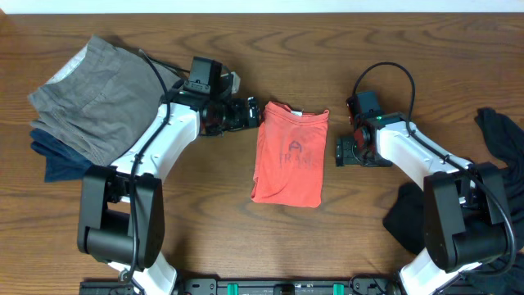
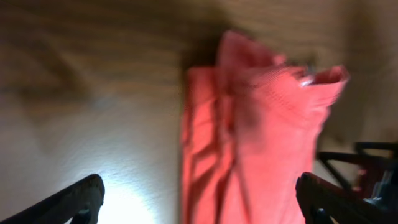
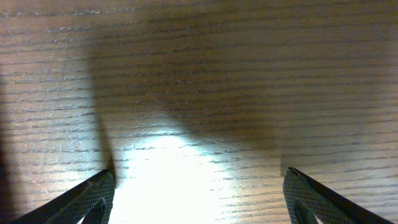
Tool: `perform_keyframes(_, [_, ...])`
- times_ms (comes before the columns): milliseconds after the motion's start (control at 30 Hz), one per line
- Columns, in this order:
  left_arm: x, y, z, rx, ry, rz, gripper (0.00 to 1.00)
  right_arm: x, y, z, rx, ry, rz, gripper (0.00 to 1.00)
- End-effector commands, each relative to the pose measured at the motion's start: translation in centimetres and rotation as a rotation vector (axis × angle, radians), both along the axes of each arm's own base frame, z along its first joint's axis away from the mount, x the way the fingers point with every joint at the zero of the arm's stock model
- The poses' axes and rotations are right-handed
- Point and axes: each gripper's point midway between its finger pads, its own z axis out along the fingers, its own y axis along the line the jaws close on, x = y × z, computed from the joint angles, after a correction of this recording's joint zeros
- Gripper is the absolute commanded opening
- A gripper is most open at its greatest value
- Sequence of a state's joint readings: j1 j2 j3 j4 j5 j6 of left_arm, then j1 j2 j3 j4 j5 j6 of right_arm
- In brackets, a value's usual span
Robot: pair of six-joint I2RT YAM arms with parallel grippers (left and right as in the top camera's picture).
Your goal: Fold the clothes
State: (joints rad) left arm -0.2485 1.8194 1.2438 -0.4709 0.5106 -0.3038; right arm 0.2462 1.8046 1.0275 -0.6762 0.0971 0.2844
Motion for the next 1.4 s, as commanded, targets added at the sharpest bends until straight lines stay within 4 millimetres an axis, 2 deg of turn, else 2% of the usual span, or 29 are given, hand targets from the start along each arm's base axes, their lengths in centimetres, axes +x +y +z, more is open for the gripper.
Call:
perform_keyframes(0, [0.0, -2.0, -0.2, -0.113, 0.009, -0.074, 0.98, -0.5, 0.3, -0.2, 0.022, 0.018, 0.009, 0.85])
perform_keyframes(133, [0.2, -3.4, -1.2, -0.194, 0.027, -0.112, 0.98, -0.6, 0.3, -0.2, 0.021, 0.022, 0.009, 0.85])
perform_keyframes(267, [0.2, -3.6, -3.7, -0.199, 0.073, -0.113, 0.98, -0.8, 0.2, -0.2, 0.019, 0.030, 0.009, 0.85])
perform_keyframes(400, [-0.5, -3.8, -6.0, -0.201, 0.136, -0.115, 0.98, -0.9, 0.2, -0.2, 0.019, 0.032, 0.008, 0.85])
perform_keyframes(567, [-1.9, -5.5, -7.3, -0.244, 0.192, -0.161, 0.99, -0.9, 0.2, -0.2, 0.019, 0.032, 0.008, 0.85])
perform_keyframes(733, [-2.0, -7.1, -7.4, -0.247, 0.163, -0.202, 0.70, -0.9, 0.2, -0.2, 0.018, 0.035, 0.008, 0.85])
perform_keyframes(767, [-1.8, -7.2, -7.3, -0.250, 0.148, -0.206, 0.62, -1.0, 0.2, -0.2, 0.017, 0.037, 0.008, 0.85])
perform_keyframes(800, [-1.5, -7.3, -7.2, -0.253, 0.134, -0.207, 0.47, -1.1, 0.1, -0.2, 0.016, 0.043, 0.009, 0.85])
perform_keyframes(867, [-1.1, -7.2, -7.1, -0.255, 0.114, -0.206, 0.34, -1.3, 0.1, -0.2, 0.014, 0.051, 0.009, 0.85])
perform_keyframes(1000, [0.0, -6.6, -6.4, -0.263, 0.077, -0.189, 0.06, -1.6, 0.0, -0.3, 0.010, 0.063, 0.009, 0.85])
perform_keyframes(1100, [0.8, -5.6, -5.0, -0.267, 0.038, -0.172, 0.06, -1.6, 0.0, -0.3, 0.010, 0.064, 0.008, 0.85])
perform_keyframes(1200, [2.0, -4.1, -2.5, -0.240, -0.038, -0.146, 0.06, -1.7, 0.0, -0.3, 0.010, 0.064, 0.008, 0.85])
perform_keyframes(1367, [4.5, 1.1, 3.9, -0.082, -0.246, -0.033, 0.06, -1.8, -0.1, -0.3, 0.008, 0.069, 0.008, 0.84])
